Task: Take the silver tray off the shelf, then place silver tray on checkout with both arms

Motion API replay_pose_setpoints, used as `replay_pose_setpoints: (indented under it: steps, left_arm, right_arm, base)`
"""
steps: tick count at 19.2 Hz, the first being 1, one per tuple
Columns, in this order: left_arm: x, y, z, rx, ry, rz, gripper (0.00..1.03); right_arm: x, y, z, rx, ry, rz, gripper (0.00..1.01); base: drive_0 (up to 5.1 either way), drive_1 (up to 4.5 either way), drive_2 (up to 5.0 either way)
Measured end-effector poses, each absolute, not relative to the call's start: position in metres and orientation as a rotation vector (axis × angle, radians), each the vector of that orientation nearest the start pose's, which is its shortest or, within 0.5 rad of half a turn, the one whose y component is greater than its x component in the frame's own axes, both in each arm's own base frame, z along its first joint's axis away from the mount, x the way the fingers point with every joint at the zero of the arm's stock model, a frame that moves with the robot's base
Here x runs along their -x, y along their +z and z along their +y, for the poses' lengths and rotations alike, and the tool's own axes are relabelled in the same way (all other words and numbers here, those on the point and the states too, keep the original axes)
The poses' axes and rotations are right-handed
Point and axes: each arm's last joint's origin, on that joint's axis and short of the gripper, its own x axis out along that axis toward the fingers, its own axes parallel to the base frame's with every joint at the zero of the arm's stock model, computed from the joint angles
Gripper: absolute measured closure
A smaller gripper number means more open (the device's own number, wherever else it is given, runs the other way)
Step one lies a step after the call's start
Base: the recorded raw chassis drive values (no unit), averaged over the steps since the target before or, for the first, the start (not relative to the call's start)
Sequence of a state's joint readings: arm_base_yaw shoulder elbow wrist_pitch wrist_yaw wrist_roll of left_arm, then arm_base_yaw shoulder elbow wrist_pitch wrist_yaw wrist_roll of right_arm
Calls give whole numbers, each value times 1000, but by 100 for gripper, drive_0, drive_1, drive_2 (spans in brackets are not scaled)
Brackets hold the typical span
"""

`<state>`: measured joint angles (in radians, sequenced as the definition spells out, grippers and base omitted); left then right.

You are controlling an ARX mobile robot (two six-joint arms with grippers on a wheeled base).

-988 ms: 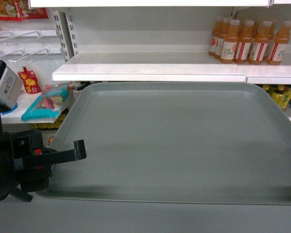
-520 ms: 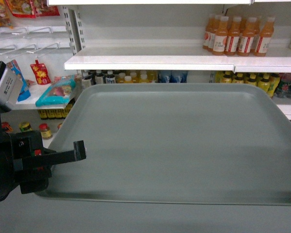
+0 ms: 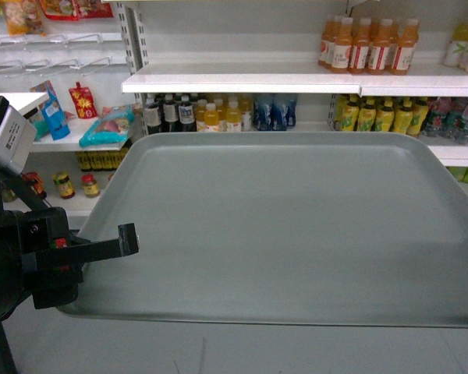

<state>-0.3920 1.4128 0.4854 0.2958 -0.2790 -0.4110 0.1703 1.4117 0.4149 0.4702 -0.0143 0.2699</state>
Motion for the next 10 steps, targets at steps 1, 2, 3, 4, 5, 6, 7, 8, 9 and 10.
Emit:
replay_pose_setpoints:
  steps: [1, 2, 3, 4, 5, 6, 7, 8, 9, 10]
  left_arm:
    - [-235, 148, -88, 191, 14, 607, 100]
    - [-234, 148, -88, 189, 16, 609, 100]
    - [-234, 147, -88, 189, 16, 611, 100]
    - [-234, 148, -88, 190, 14, 609, 100]
    - [-235, 148, -88, 190, 15, 608, 100]
    - [-234, 148, -88, 189, 15, 609, 100]
    - [-235, 148, -88, 190, 14, 609, 100]
    - [-234, 147, -88, 189, 15, 611, 100]
    - [-235, 148, -88, 191, 14, 606, 100]
    - [-235, 148, -88, 190, 15, 607, 100]
  right_arm:
    - [-242, 142, 42, -222, 108, 547, 99]
    - [-241, 142, 42, -221, 108, 550, 99]
    - [-241, 142, 42, -221, 108, 552, 99]
    - [-241, 142, 42, -221, 107, 552, 99]
    - [-241, 142, 42, -222, 108, 549, 99]
    - [-241, 142, 42, -221, 107, 552, 99]
    - [-241, 142, 42, -221, 108, 552, 99]
    - [-241, 142, 42, -221, 108, 552, 99]
    - [-242, 142, 42, -222, 108, 547, 99]
    - [-241, 142, 42, -221, 108, 550, 99]
  base:
    - [5, -428, 438]
    - [5, -428, 438]
    - [5, -428, 438]
    - [3, -430, 436]
    - [3, -431, 436]
    - [3, -431, 436]
    - [3, -431, 436]
    - [3, -431, 436]
    - [3, -431, 436]
    - [3, -431, 436]
